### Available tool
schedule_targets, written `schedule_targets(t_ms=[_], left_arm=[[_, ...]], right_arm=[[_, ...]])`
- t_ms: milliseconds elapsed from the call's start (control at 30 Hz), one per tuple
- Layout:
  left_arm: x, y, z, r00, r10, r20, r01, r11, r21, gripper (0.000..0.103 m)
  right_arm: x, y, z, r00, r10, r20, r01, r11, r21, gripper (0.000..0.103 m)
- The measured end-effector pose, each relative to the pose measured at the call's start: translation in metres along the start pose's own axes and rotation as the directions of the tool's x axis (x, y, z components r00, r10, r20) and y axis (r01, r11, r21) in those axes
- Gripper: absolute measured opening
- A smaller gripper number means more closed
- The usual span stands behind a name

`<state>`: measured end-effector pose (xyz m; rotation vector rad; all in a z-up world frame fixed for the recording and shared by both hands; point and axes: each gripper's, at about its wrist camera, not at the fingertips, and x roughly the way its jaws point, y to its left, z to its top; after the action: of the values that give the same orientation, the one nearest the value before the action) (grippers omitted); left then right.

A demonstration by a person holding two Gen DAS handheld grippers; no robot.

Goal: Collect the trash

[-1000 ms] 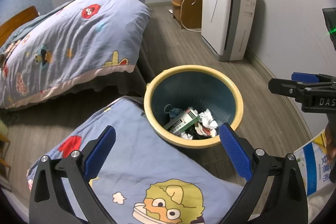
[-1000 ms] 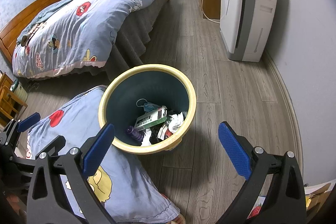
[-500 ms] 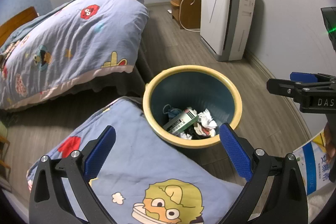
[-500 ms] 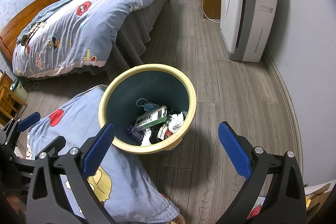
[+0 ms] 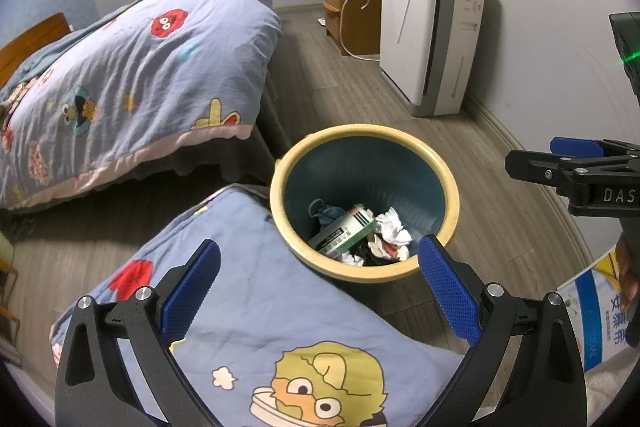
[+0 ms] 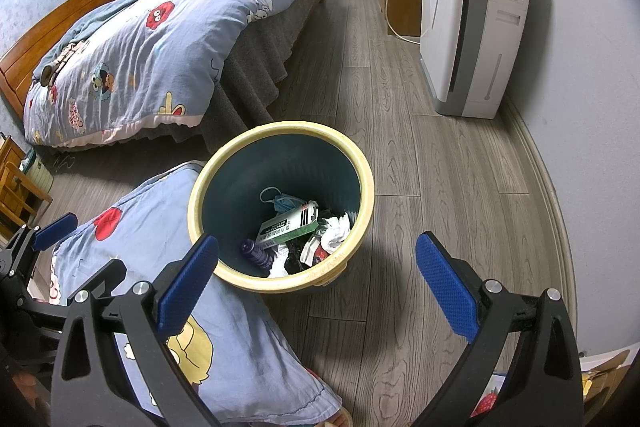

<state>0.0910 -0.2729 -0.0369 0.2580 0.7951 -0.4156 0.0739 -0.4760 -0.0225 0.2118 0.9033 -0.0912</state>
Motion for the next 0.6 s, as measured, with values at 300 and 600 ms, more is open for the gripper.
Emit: schedule_targets(t_ms=[300,600], left_arm=[[0.000,0.000,0.000,1.000,0.000,-0.001,0.000,1.000,-0.001,0.098],[-0.003,-0.010,-0.002,0.999,-0.032,0.013,0.032,0.999,0.033,0.098]], right_arm=[[0.000,0.000,0.000,1.000,0.000,0.000,0.000,1.000,0.002,0.097],[0.000,0.000,-0.001,1.000,-0.004,0.000,0.004,1.000,0.011,0.097]])
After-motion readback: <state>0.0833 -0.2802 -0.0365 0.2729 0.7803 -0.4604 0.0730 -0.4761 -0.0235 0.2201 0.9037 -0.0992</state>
